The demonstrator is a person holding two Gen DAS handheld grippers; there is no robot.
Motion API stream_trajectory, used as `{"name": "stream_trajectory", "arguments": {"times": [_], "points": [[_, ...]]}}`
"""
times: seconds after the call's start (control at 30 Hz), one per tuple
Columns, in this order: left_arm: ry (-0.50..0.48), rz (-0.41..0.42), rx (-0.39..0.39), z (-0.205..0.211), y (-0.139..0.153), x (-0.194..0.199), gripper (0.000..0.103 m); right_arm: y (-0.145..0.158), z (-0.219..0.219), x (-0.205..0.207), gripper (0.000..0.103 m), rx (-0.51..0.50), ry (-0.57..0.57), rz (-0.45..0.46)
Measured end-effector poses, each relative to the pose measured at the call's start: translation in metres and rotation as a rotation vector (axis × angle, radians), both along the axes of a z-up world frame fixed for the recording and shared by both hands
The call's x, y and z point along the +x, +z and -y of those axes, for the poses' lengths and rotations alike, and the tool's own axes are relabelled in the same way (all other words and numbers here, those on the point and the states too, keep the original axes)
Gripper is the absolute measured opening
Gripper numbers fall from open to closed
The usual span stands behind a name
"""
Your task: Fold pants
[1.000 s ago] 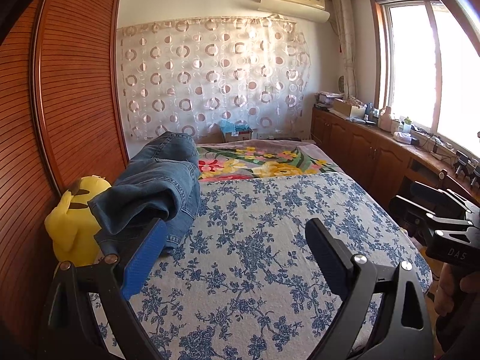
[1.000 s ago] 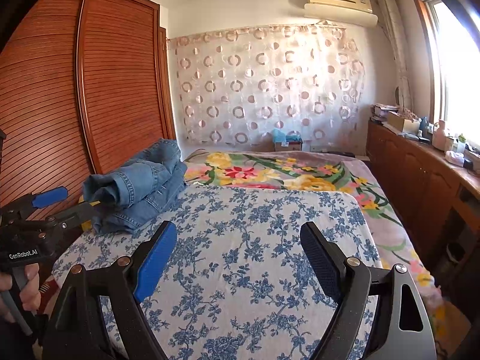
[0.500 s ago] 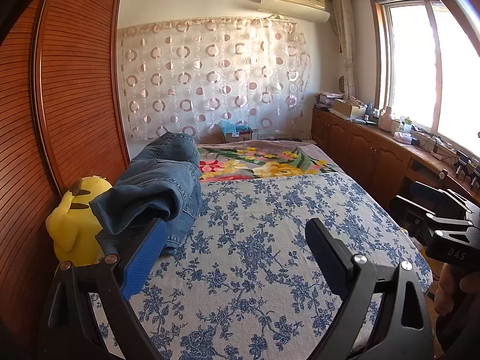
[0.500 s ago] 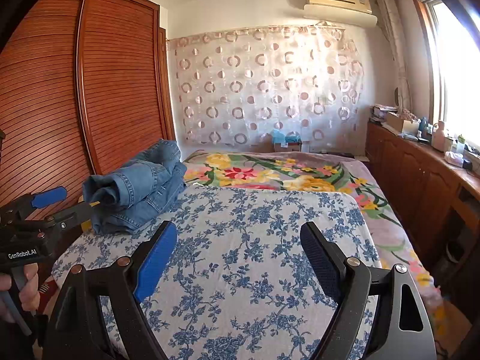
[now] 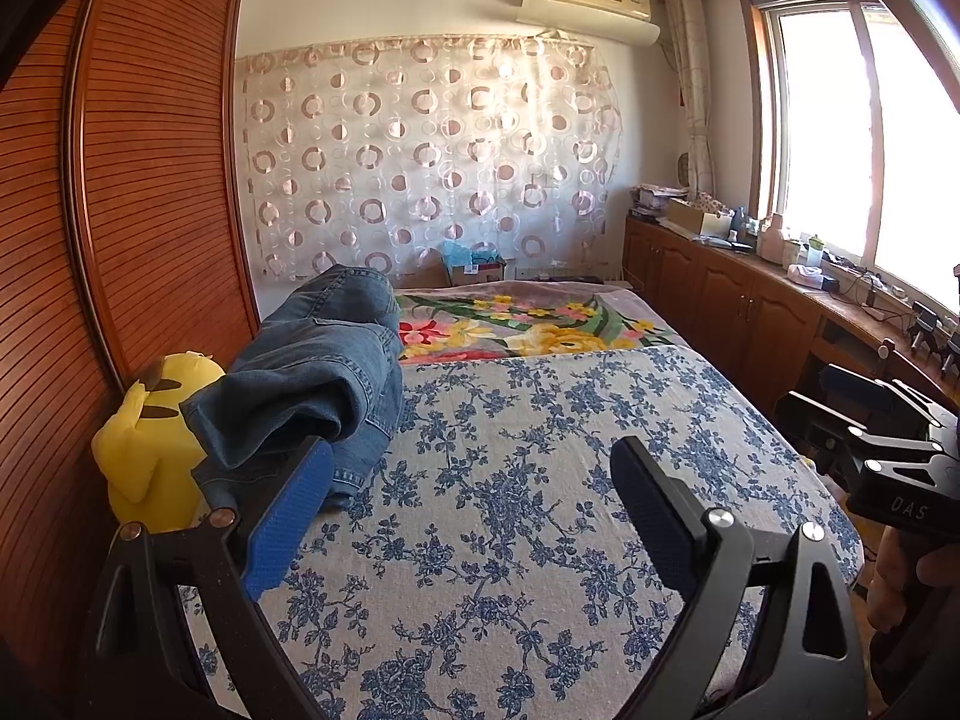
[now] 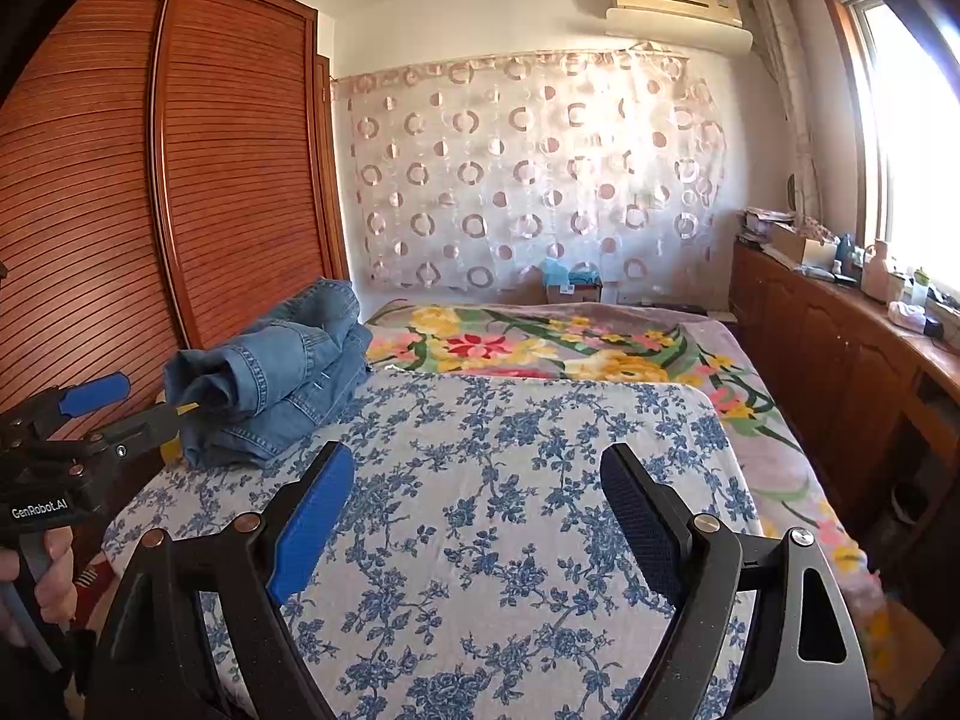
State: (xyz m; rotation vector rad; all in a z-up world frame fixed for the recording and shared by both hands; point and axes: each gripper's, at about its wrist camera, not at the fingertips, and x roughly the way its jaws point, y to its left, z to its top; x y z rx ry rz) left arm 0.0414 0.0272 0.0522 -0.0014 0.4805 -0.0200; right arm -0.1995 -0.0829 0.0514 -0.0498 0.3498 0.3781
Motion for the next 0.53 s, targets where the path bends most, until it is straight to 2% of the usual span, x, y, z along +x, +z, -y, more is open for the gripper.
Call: {"name": "stream_trajectory", "arguments": {"times": [0.53], "points": [[0.0,0.0,0.0,0.0002,-0.0007,-0.0001,0.094,0.0005,0.0022,-0.0013,0.086,0.001,-0.004,0.001]]}}
